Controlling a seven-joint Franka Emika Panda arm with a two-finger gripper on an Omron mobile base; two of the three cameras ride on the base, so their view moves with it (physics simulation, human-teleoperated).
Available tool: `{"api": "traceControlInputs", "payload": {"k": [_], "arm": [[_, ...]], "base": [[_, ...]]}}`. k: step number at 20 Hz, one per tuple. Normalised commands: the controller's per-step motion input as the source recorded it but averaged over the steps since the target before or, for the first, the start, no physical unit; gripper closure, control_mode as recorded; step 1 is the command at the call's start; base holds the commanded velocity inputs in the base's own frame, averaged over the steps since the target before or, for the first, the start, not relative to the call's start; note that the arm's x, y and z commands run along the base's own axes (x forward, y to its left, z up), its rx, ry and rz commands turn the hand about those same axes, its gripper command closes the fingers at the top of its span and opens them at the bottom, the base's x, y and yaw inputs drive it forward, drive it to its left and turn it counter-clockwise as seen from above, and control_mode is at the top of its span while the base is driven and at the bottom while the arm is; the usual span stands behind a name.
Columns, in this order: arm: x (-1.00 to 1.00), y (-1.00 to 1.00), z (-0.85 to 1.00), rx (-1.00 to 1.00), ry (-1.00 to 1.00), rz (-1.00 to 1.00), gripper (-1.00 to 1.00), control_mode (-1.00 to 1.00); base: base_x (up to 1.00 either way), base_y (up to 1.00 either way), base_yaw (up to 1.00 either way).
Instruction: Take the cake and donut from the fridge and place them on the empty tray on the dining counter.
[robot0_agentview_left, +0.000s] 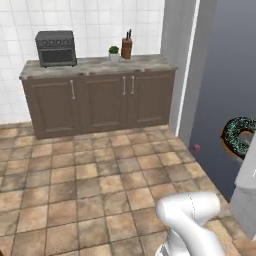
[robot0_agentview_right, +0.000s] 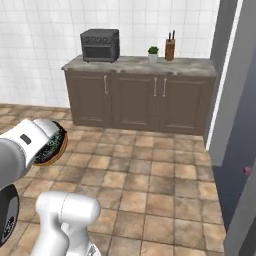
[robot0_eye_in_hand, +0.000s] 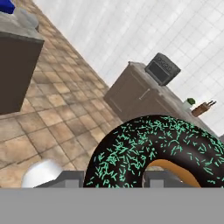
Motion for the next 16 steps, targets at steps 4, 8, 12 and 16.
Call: {"api": "traceControlInputs", "payload": {"k": [4,8,12,16], "arm": [[0.0,0.0,0.0,0.0,0.0,0.0,1.0,1.0],[0.0,0.0,0.0,0.0,0.0,0.0,1.0,1.0],[0.0,0.0,0.0,0.0,0.0,0.0,1.0,1.0],[0.0,0.0,0.0,0.0,0.0,0.0,1.0,1.0]], "base": [[0.0,0.23,0.88],[0.0,0.24,0.85],[0.12,0.26,0.82],[0.2,0.26,0.78]]}}
